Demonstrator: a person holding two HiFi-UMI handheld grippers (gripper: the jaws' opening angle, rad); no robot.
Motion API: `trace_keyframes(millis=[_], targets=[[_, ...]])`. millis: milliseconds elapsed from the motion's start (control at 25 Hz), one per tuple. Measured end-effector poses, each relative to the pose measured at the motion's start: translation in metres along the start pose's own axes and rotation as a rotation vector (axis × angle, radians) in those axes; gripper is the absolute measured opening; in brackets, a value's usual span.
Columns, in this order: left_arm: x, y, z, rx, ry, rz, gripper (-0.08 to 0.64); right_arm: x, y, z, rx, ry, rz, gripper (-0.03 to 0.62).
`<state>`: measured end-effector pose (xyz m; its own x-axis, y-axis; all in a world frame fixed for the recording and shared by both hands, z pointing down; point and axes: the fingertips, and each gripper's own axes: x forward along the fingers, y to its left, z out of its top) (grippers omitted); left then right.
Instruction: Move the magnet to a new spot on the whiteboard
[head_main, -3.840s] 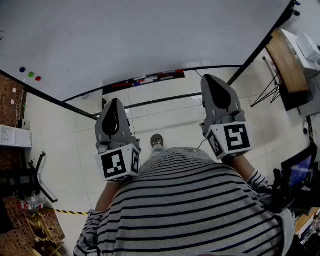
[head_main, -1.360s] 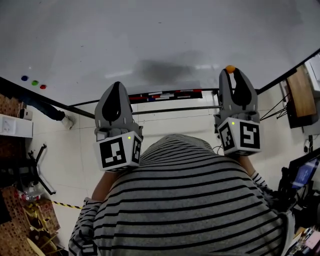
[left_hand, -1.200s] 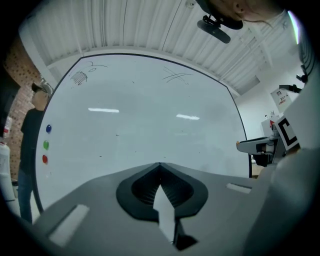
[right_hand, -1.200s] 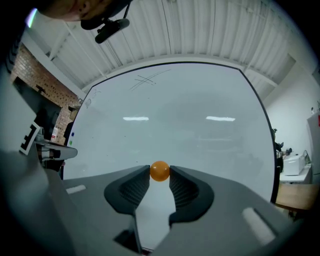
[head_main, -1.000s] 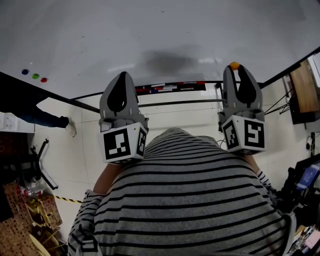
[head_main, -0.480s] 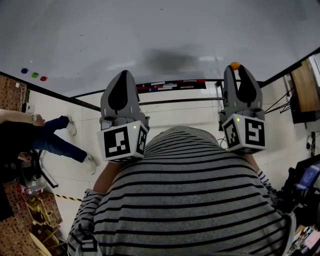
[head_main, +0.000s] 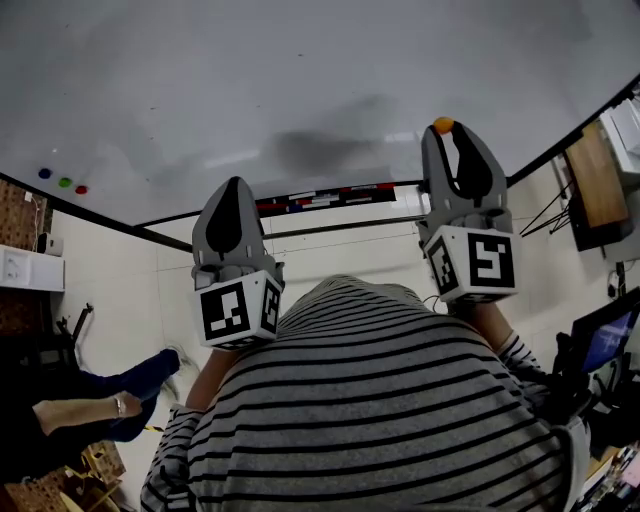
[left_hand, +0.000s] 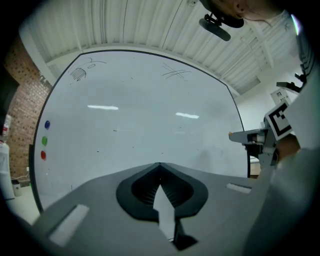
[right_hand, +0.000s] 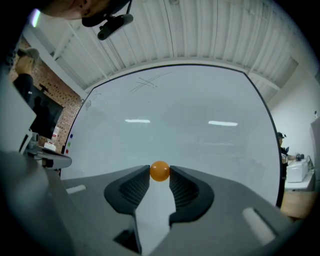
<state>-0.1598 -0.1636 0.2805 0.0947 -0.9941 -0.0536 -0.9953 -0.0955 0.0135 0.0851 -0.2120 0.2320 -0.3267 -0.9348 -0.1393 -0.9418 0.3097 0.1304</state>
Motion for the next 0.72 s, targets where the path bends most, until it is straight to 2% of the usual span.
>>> trace_keyframes(millis=[160,360,720], targets=[[0.0,0.007,-0.002,-0.007,0.004,0.021,0.015,0.031,-0.014,0.05,-0.085,-0.103,-0.034,0.124],[-0.005,0.021,-0.002,-0.01,0.008,0.056,0.015,0.056,-0.017,0.081,-0.118,-0.157,-0.056,0.124],[-0.006,0.041,-0.003,-0.023,0.008,0.104,0.015,0.087,-0.015,0.075,-0.124,-0.141,-0.076,0.124]])
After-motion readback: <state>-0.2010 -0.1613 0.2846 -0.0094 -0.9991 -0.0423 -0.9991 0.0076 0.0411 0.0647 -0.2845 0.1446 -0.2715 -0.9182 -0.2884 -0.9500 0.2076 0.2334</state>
